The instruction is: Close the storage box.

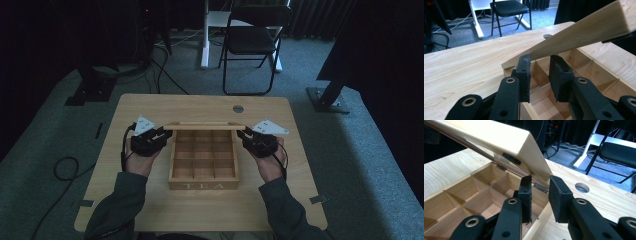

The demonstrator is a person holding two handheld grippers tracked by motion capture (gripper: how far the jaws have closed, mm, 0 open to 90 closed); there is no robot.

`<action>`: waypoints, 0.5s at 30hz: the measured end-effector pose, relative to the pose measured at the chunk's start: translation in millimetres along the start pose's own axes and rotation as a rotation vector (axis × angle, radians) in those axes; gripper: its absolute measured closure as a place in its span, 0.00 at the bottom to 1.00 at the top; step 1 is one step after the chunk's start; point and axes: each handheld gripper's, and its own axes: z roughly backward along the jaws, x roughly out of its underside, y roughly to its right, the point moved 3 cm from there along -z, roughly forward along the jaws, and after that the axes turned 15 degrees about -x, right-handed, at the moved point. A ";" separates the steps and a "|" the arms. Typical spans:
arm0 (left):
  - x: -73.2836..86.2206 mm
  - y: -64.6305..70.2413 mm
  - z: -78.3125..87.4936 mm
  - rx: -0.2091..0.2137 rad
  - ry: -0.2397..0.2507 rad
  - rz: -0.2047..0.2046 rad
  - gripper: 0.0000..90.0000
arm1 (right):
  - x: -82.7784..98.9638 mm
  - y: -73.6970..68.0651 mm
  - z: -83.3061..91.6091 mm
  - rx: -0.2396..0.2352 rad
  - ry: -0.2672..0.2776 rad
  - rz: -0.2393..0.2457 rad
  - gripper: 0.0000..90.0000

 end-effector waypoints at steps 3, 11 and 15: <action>2.3 1.1 1.1 0.001 -0.003 0.003 0.79 | 1.8 -1.2 0.5 -0.002 -0.001 -0.003 0.80; 5.5 2.2 2.7 0.001 -0.008 0.003 0.79 | 5.2 -4.0 2.4 -0.010 0.004 -0.010 0.79; 6.9 2.4 2.9 0.006 -0.008 0.012 0.78 | 5.3 -6.1 3.7 -0.010 0.005 -0.006 0.77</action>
